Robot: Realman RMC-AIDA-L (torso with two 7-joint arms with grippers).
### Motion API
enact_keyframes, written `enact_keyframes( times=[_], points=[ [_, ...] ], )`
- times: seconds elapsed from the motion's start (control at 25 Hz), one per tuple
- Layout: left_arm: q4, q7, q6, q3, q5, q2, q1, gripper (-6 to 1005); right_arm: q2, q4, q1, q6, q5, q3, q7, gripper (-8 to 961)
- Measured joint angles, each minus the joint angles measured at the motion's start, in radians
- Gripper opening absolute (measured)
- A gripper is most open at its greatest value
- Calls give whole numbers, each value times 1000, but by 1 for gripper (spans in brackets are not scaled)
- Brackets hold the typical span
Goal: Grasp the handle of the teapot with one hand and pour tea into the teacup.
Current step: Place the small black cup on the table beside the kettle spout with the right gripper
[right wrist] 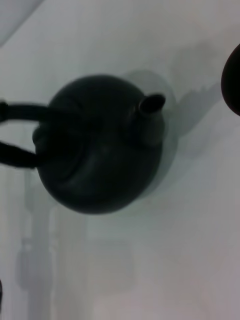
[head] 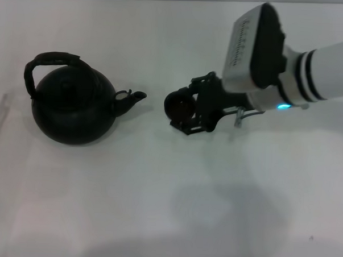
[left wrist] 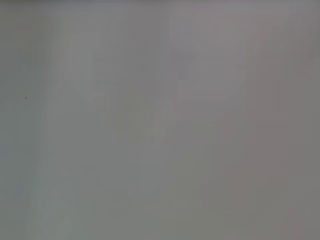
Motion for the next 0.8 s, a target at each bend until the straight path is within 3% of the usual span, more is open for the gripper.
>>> enact_keyframes(
  times=[0.2, 0.8],
  points=[
    [0, 0, 0, 0, 1, 0, -1, 776, 2, -13, 16, -44, 3, -77, 27, 748],
    [-2, 0, -3, 8, 3, 0, -9, 775, 7, -80, 34, -139, 39, -155, 28, 759]
  ],
)
